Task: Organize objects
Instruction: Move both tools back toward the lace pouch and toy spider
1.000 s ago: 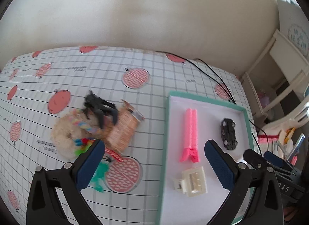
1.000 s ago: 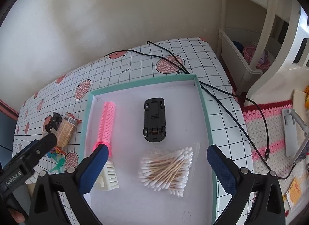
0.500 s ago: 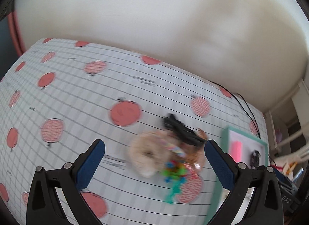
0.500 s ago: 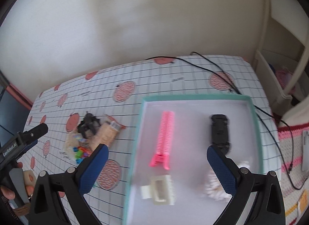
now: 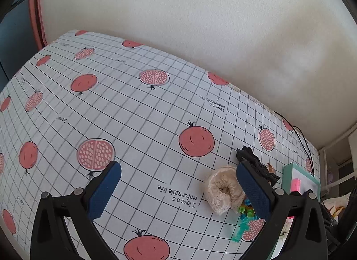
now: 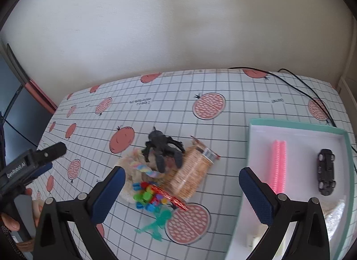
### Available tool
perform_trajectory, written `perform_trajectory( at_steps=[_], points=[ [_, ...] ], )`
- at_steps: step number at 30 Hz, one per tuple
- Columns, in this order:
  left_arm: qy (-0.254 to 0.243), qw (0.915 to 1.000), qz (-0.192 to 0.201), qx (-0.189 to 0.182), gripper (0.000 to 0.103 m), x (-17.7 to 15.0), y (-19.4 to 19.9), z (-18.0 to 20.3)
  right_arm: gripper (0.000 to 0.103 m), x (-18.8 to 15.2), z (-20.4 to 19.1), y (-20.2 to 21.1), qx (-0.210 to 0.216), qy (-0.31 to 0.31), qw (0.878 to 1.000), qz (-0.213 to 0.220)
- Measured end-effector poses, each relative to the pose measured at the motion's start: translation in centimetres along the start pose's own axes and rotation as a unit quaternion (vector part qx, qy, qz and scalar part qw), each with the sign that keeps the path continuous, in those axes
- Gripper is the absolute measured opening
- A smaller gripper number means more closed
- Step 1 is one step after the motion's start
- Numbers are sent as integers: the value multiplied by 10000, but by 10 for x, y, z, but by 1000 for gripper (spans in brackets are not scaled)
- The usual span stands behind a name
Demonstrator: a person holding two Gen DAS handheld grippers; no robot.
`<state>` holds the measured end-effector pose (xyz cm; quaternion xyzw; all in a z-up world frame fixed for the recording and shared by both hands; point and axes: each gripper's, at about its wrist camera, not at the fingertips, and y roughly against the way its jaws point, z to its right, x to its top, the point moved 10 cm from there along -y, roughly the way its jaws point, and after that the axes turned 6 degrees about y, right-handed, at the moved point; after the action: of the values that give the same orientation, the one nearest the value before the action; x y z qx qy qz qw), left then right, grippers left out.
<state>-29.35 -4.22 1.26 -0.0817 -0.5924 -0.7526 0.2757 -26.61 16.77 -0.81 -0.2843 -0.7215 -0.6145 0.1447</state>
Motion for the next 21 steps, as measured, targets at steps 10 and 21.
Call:
perform_trajectory(
  at_steps=[10, 21],
  points=[
    [51, 9986, -517, -141, 102, -26, -38, 17, 97, 9, -9, -24, 19, 99, 9998, 152],
    [19, 9974, -715, 90, 89, -42, -62, 20, 86, 9, -6, -47, 125, 18, 9998, 177]
  ],
)
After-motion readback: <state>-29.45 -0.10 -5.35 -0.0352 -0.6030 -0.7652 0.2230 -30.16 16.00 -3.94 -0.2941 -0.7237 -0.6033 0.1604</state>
